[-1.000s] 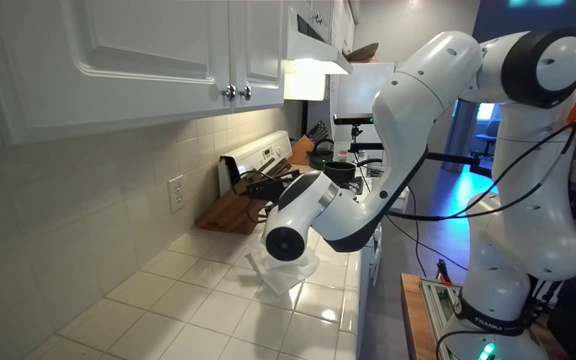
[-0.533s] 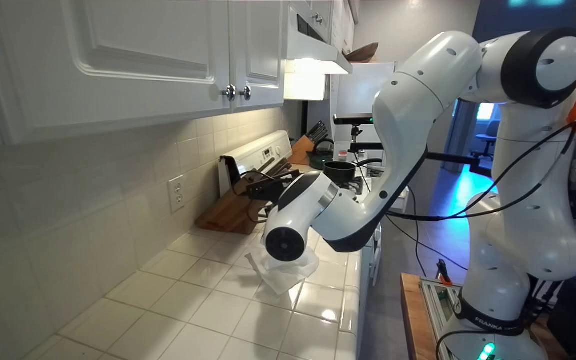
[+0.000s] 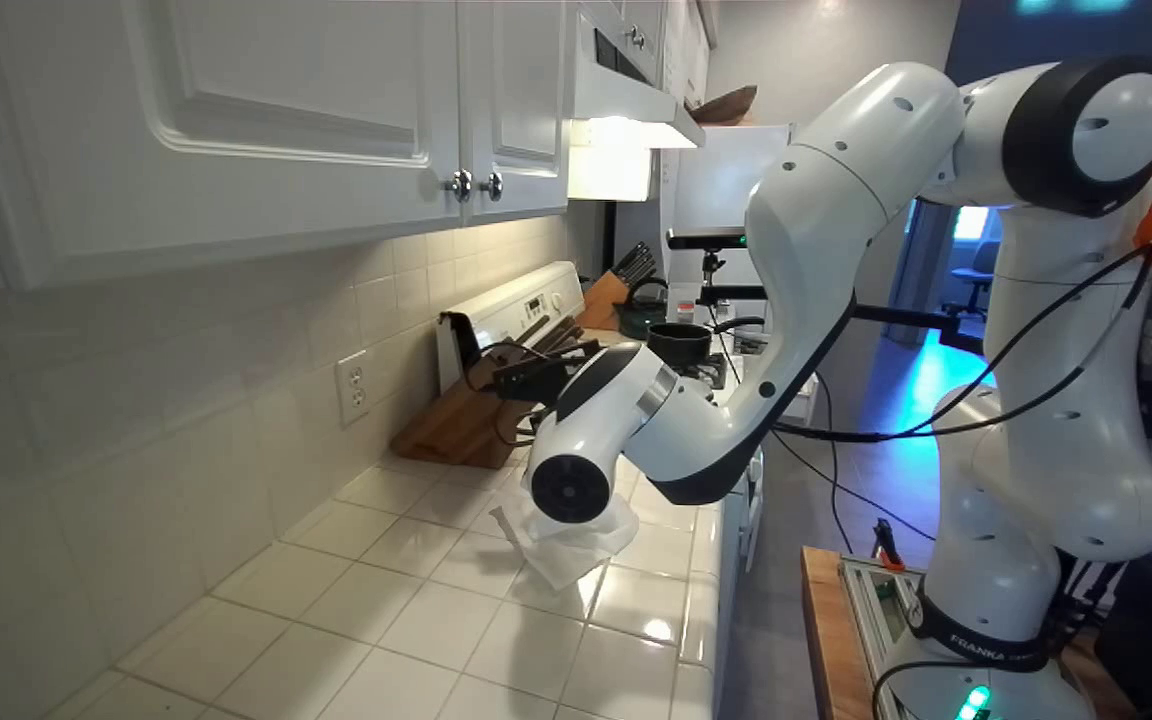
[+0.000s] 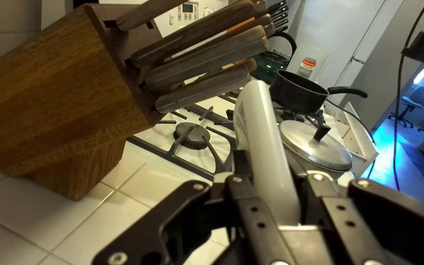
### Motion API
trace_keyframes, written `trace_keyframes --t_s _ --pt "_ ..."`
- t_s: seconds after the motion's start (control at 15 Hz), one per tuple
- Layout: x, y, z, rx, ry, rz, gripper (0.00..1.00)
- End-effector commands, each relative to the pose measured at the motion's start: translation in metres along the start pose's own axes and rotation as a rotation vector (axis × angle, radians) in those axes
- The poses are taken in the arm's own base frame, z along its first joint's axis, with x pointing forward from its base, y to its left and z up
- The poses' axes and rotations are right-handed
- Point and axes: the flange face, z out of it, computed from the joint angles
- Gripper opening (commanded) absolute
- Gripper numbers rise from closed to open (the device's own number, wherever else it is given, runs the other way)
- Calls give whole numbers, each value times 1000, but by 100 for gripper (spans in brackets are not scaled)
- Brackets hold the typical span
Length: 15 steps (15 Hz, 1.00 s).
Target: Pour the glue onto the paper towel
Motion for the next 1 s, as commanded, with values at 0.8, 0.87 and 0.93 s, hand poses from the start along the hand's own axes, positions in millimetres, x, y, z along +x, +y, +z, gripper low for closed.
trace_keyframes --t_s 0.8,0.87,0.93 --pt "8 -4 3 13 -5 78 6" --pt "10 -5 4 18 -9 64 6" --pt "12 -5 5 23 -11 58 6"
